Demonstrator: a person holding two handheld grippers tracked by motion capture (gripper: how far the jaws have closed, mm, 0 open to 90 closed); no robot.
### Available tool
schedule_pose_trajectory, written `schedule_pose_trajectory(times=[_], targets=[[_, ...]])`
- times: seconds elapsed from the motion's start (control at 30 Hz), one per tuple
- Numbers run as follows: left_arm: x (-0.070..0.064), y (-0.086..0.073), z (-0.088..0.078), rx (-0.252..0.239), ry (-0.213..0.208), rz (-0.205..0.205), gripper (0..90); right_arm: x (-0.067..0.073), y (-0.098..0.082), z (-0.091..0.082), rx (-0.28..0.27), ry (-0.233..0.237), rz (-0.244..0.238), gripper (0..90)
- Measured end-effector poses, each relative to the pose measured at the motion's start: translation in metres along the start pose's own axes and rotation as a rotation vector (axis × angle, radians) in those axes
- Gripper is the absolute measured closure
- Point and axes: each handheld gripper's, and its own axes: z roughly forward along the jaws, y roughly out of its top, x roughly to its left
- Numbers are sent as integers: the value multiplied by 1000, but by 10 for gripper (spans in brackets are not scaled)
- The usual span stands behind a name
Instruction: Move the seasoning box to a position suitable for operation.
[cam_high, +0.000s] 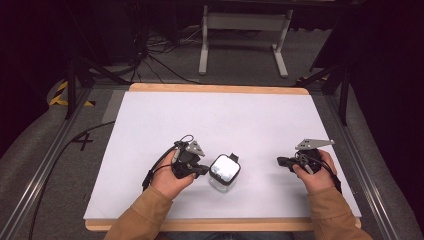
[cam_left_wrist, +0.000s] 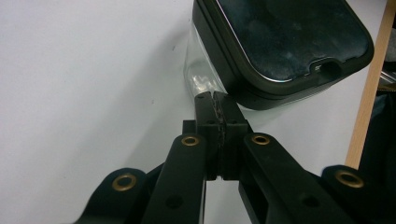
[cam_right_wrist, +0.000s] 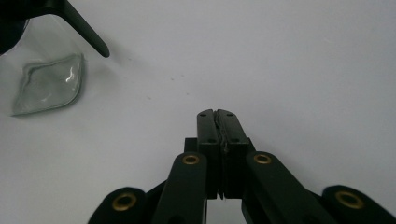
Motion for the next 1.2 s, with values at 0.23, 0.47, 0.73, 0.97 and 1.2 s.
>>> schedule_pose_trajectory(times=[0.23, 0.47, 0.73, 0.97, 1.2], targets=[[3, 0, 9, 18, 2, -4, 897, 1, 0, 0, 0, 3, -4, 895], [3, -1, 14, 42, 4, 6, 898, 1, 0, 1, -2, 5, -5, 895], [-1, -2, 17, 66, -15, 18, 897, 1, 0, 1, -1, 8, -5, 894], [-7, -2, 19, 124, -41, 34, 895, 1, 0, 1, -1, 9, -5, 893], [-13, -2, 24, 165, -73, 61, 889, 1, 0, 1, -3, 9, -5, 893]])
